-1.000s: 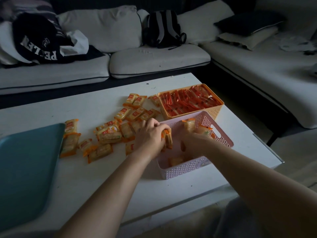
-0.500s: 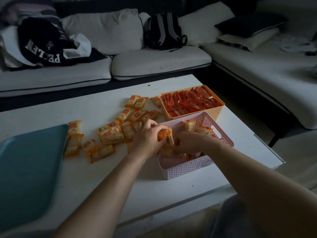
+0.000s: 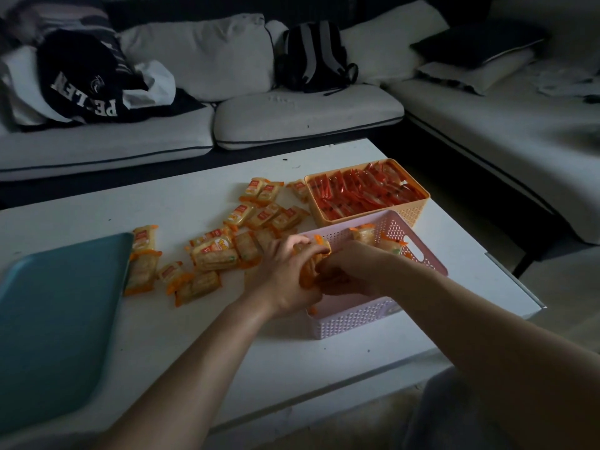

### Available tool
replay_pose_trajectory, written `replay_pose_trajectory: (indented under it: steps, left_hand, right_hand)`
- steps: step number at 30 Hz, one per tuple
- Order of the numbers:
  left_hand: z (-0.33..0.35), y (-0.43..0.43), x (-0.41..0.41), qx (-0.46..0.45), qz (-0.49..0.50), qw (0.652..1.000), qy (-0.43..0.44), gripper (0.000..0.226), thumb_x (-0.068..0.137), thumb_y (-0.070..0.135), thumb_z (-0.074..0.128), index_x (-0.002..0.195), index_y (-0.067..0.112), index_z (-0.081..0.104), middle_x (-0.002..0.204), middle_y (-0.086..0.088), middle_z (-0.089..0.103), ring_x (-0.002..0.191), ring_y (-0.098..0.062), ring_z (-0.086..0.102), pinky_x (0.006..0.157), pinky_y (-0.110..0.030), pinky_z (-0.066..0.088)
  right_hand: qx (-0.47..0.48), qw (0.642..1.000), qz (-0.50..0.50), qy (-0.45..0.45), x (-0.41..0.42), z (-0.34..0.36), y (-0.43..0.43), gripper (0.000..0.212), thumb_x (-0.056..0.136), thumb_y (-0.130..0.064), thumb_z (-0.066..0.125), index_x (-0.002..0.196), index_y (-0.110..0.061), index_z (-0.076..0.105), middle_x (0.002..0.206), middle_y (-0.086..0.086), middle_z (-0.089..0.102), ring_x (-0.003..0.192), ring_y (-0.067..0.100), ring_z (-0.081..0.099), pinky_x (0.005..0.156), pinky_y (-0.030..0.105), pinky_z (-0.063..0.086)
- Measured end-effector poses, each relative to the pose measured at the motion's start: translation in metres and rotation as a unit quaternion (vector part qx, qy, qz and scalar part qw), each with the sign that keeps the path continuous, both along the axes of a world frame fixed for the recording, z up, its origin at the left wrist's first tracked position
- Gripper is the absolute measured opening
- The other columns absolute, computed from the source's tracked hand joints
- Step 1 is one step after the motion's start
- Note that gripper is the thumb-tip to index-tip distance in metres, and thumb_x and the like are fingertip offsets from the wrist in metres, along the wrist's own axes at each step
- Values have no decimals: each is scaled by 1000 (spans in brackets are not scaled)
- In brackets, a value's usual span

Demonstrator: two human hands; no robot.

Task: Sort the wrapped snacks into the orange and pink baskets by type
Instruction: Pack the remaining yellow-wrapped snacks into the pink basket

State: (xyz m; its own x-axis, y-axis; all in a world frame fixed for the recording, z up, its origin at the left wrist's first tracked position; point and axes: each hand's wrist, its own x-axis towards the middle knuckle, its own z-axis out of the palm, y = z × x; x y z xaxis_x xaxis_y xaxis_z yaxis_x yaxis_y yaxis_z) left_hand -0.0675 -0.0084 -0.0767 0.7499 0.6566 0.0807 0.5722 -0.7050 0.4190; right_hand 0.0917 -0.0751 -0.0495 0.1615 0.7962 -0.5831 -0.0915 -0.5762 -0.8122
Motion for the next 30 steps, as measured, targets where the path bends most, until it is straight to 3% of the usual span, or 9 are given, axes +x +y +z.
replay_pose_trajectory:
  steps: [4, 7, 8, 10, 12, 16, 20, 26, 30]
  left_hand:
    - [7, -2, 9, 36, 2, 998, 48, 80, 67, 62, 59, 144, 53, 40, 147, 8, 27, 132, -23, 24, 112, -42, 32]
    - [6, 1, 13, 36, 6, 995, 91, 74, 76, 51, 68, 144, 52, 38, 150, 5, 22, 134, -26, 21, 113, -48, 30]
    - [6, 2, 13, 39, 7, 995, 95, 74, 77, 49, 68, 144, 52, 38, 150, 5, 22, 135, -27, 22, 113, -48, 30]
    - [4, 3, 11, 50, 9, 994, 92, 73, 77, 49, 67, 145, 51, 39, 149, 4, 25, 134, -28, 23, 114, -47, 29]
    - [4, 3, 12, 45, 12, 994, 95, 72, 78, 50, 66, 145, 49, 39, 150, 3, 24, 135, -27, 21, 115, -47, 27]
    - [5, 3, 13, 40, 12, 993, 113, 74, 80, 55, 67, 146, 49, 35, 152, 3, 19, 136, -25, 18, 114, -48, 26]
    - [5, 3, 13, 42, 18, 993, 112, 78, 76, 54, 68, 147, 49, 35, 153, 1, 21, 136, -26, 18, 114, -47, 27]
    - [7, 0, 12, 24, 25, 994, 105, 78, 74, 47, 67, 145, 49, 36, 150, 4, 20, 135, -24, 17, 114, -48, 29]
    - [8, 0, 12, 21, 23, 995, 99, 78, 72, 48, 69, 144, 48, 37, 149, 4, 22, 134, -25, 19, 113, -49, 30]
  right_hand:
    - [-13, 993, 79, -86, 9, -1, -3, 21, 97, 2, 51, 110, 7, 67, 97, 24, 73, 80, 29, 73, 75, 37, 61]
    - [-25, 969, 164, -182, 22, 6, -5, 18, 98, -11, 57, 103, 0, 71, 91, 18, 76, 83, 33, 74, 74, 38, 59]
    - [-14, 952, 162, -258, 29, 8, -3, 20, 98, -16, 57, 99, -2, 72, 88, 16, 76, 80, 32, 74, 69, 37, 59]
    - [20, 883, 106, -458, 44, 10, 0, 24, 97, -21, 54, 93, -3, 71, 88, 15, 72, 75, 29, 69, 62, 34, 56]
    - [56, 824, 18, -564, 56, 8, 1, 16, 93, -22, 58, 95, -9, 67, 95, 10, 67, 77, 23, 62, 61, 34, 53]
    - [51, 795, 58, -602, 67, -12, 4, 32, 88, -20, 67, 119, -19, 58, 121, 3, 62, 102, 23, 62, 79, 40, 59]
    - [30, 748, 109, -655, 61, -15, 8, 36, 88, -29, 65, 120, -20, 54, 116, 4, 65, 109, 28, 60, 73, 37, 48]
    - [11, 762, 170, -625, 54, -2, -1, 37, 79, -35, 68, 111, -17, 70, 97, 4, 68, 89, 23, 64, 78, 35, 59]
    - [12, 789, 165, -591, 40, 11, -11, 32, 80, -45, 72, 92, -16, 71, 80, 0, 66, 72, 15, 66, 64, 29, 58]
